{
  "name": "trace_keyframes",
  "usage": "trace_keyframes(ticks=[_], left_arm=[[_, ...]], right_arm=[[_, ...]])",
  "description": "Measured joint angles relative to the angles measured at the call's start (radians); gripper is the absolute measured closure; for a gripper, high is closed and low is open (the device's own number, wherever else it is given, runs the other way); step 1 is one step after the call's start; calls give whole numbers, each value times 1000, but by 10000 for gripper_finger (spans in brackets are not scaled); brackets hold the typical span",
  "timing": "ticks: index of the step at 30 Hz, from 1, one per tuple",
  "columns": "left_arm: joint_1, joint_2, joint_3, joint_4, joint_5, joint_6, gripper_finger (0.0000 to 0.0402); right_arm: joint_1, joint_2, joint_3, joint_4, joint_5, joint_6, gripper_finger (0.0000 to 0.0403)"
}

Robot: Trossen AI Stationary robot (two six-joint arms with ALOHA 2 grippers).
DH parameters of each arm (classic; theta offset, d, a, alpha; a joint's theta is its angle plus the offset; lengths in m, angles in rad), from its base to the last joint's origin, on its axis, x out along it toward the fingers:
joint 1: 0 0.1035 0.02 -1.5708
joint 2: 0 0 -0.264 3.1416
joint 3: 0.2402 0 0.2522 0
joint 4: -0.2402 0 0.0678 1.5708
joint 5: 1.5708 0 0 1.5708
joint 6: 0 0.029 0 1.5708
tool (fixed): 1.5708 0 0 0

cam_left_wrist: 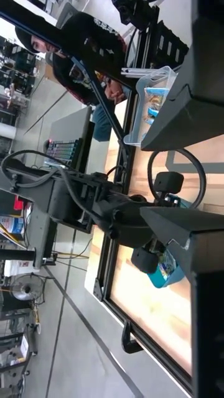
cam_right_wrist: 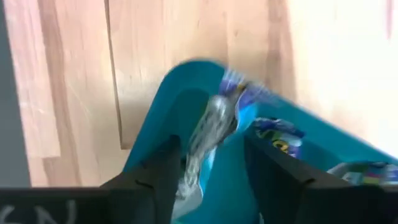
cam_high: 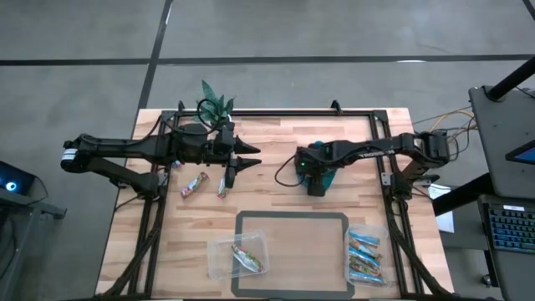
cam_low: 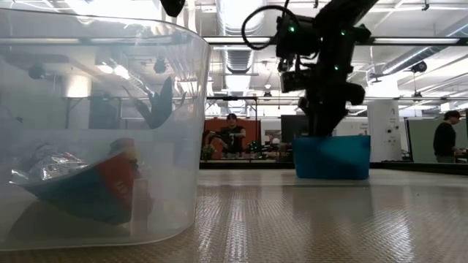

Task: Pick and place Granola Bars by type
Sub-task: Put the blue granola bar into the blue bin, then put the red granola bar into the left transparent bin

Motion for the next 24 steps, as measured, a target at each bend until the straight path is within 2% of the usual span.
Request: trace_keyframes(ticks=[5,12,17,24], left_arm=[[0,0,0,0,0,3,264],[0,0,0,0,4,6,264],[0,0,0,0,52,7,264],[0,0,0,1,79,-9,264]], right_arm=[[0,0,88,-71,0,45,207],[36,-46,177,-81,-52,147,197],[120,-157,142,58,-68,221,197],[277,-317,3,298,58,362,197]])
